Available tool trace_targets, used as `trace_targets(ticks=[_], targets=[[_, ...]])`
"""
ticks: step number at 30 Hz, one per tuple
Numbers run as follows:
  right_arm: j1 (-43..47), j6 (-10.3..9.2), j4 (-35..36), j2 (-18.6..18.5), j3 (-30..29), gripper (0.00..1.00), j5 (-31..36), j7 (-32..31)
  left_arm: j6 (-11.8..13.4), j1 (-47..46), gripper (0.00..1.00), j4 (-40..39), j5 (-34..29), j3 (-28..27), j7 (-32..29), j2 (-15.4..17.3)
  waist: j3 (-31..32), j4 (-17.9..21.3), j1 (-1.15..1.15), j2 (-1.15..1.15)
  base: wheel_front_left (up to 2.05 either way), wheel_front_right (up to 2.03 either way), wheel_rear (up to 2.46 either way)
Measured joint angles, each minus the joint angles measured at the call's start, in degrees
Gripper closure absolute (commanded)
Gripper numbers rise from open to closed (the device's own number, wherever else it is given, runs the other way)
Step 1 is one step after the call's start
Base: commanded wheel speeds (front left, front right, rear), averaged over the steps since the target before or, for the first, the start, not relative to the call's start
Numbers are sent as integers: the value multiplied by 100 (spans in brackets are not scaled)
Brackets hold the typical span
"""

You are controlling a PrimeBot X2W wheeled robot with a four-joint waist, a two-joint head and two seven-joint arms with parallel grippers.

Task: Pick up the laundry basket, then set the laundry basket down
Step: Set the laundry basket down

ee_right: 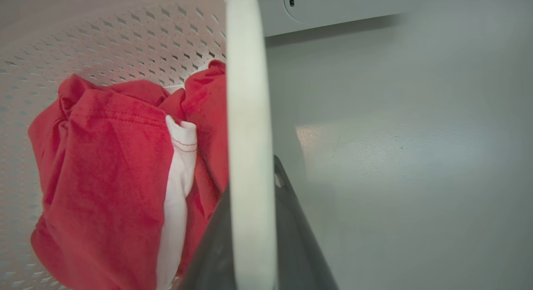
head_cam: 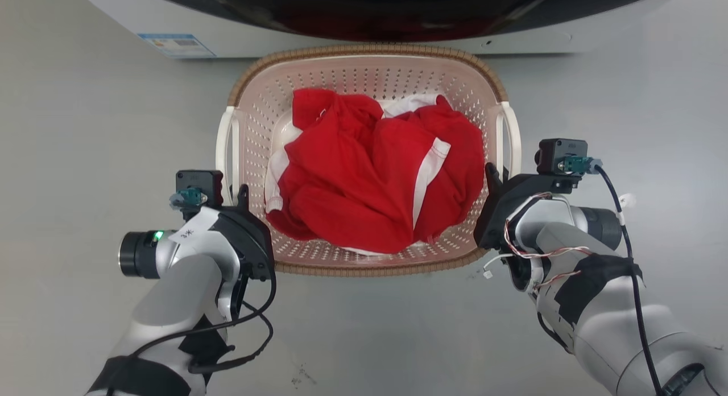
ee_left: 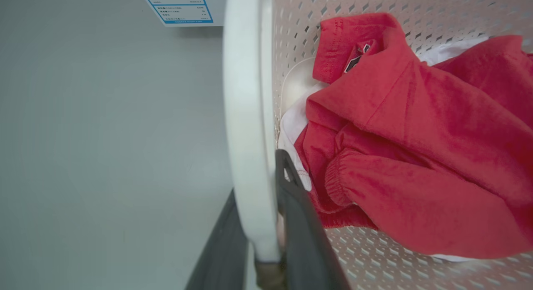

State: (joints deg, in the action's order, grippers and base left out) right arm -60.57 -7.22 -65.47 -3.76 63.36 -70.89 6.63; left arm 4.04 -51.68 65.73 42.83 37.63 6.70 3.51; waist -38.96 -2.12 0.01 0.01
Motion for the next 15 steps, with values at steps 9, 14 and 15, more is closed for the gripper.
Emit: trace_targets(ticks=[9, 14, 15], targets=[[-525, 25, -80, -21, -35, 100, 93, 140, 2, -554, 100, -24, -74, -16, 108, 36, -760, -25, 0, 0, 0, 0, 0], [-573, 68, -126, -21, -32, 100, 126, 213, 1, -598, 100, 10, -75, -14, 189, 25, -1090, -37, -1, 1, 0, 0, 0], [-574, 70, -135, -19, -31, 100, 126, 236, 0, -601, 100, 20, -78, -13, 200, 21, -1141, -40, 0, 1, 0, 0, 0]])
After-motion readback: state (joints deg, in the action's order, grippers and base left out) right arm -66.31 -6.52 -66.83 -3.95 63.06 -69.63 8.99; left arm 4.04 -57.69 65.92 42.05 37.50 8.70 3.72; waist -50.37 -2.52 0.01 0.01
